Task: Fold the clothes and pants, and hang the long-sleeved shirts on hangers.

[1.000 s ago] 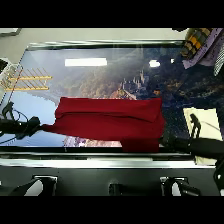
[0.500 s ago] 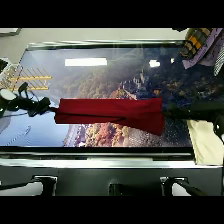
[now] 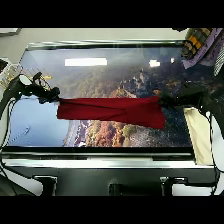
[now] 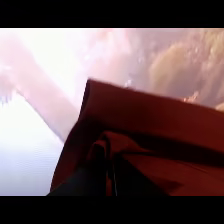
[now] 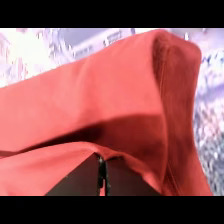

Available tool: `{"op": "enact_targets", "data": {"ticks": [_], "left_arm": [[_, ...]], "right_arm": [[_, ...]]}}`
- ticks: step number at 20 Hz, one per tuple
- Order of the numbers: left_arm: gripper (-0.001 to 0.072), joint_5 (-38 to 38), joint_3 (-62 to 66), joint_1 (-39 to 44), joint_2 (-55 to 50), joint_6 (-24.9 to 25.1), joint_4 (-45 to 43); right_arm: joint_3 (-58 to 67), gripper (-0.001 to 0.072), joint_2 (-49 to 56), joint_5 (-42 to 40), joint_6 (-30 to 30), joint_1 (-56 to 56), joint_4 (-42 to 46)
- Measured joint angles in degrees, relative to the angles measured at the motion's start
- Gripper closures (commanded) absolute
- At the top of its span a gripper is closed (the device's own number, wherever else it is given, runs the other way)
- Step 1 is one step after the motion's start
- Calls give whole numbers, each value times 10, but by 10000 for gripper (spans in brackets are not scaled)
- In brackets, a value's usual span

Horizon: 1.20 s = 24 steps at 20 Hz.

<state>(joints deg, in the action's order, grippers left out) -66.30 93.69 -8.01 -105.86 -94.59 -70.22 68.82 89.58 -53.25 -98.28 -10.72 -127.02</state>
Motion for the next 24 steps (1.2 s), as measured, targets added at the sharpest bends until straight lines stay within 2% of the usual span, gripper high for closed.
{"op": "enact_targets", "data": {"ticks": [4, 5, 6, 9, 10, 12, 13, 16, 20, 24], "left_arm": [[695, -14, 59, 2, -48, -4, -18], [689, -18, 66, 3, -57, -4, -21], [636, -21, 72, 3, -63, -5, -23], [293, -24, 86, 4, -74, -5, -31], [238, -29, 94, 4, -74, -5, -30], [223, -45, 115, 2, -70, -5, -31], [153, -55, 130, 0, -64, -5, -39], [147, -109, 177, 1, -42, -5, -77], [147, -172, 209, 11, 8, -29, -134], [147, -216, 217, 27, 47, -49, -177]], "right_arm": [[15, 678, 26, 8, 14, 2, 2], [17, 641, 31, 9, 15, 2, 2], [18, 552, 35, 8, 17, 2, -1], [24, 315, 42, -1, 19, 2, -14], [32, 259, 43, -17, 19, 2, -16], [61, 180, 44, -57, 19, -3, -13], [80, 141, 44, -82, 19, -10, -4], [124, 42, 43, -141, 19, -51, 27], [143, 33, 72, -202, -6, -95, 31], [148, 33, 119, -228, -44, -100, -4]]}}
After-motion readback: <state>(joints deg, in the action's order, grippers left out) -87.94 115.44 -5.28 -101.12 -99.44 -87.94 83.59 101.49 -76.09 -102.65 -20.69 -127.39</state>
